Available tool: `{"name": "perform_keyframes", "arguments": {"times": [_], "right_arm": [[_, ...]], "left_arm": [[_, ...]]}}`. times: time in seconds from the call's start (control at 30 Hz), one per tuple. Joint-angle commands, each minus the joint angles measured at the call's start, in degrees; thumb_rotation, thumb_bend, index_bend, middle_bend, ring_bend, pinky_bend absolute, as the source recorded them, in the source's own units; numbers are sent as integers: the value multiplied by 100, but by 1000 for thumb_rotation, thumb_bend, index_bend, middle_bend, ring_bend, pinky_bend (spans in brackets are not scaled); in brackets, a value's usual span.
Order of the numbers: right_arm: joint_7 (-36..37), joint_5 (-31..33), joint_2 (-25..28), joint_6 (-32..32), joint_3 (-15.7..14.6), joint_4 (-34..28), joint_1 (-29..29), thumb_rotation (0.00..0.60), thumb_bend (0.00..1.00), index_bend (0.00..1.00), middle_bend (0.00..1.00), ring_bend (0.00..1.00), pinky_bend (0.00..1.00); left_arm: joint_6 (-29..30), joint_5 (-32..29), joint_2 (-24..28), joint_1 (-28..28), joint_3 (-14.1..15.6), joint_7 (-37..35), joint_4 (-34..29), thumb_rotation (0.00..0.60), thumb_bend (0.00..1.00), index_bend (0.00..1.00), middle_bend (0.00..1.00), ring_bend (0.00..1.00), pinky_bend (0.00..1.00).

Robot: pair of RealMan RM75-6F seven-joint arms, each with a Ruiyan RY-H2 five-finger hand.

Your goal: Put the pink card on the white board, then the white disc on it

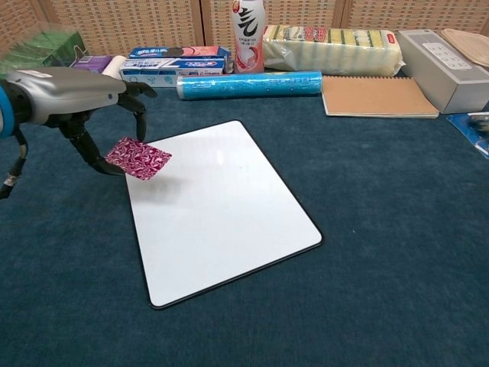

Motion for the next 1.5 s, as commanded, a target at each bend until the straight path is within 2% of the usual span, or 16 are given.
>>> {"name": "perform_keyframes", "arguments": {"times": [0.03,0.33,0.4,0.53,0.6,0.8,0.93,1.0,1.13,1.33,1.5], "right_arm": [[20,1,8,-22,2,0,12,600,0,34,0,0,0],[155,72,41,-118,20,39,40,600,0,34,0,0,0],[193,70,55,-126,20,42,40,600,0,34,0,0,0],[245,74,89,-124,21,45,32,600,0,33,0,0,0],[266,74,102,-124,23,43,31,600,0,34,0,0,0],[284,58,120,-121,15,28,28,600,0,34,0,0,0],[285,40,121,-94,9,17,16,600,0,33,0,0,0],[282,34,120,-93,6,14,17,600,0,34,0,0,0],[252,22,109,-111,-6,6,27,600,0,34,0,0,0],[182,39,84,-121,-12,5,31,600,0,33,0,0,0],[124,127,55,-187,13,16,62,600,0,33,0,0,0]], "left_arm": [[107,-389,-293,-351,-112,505,55,600,175,395,0,0,47],[210,-1160,-1081,-938,-195,1132,489,600,171,385,0,0,47],[245,-1342,-1247,-1020,-189,1212,595,600,163,307,0,0,47],[370,-1561,-1439,-1126,-179,1319,702,600,144,35,0,0,48],[439,-1620,-1455,-1131,-200,1297,665,600,137,0,0,0,47],[618,-1657,-1185,-1101,-202,1218,344,600,136,0,0,0,48],[646,-1565,-728,-953,-240,906,174,600,135,9,0,0,47],[621,-1513,-455,-842,-250,684,189,600,135,51,0,0,47],[390,-1431,-29,-644,-200,252,456,600,138,177,0,0,47],[-179,-1308,50,-423,-150,-512,1219,600,155,347,0,0,48],[-494,-1084,-15,-289,-119,-1006,1766,600,160,360,0,0,47]]}}
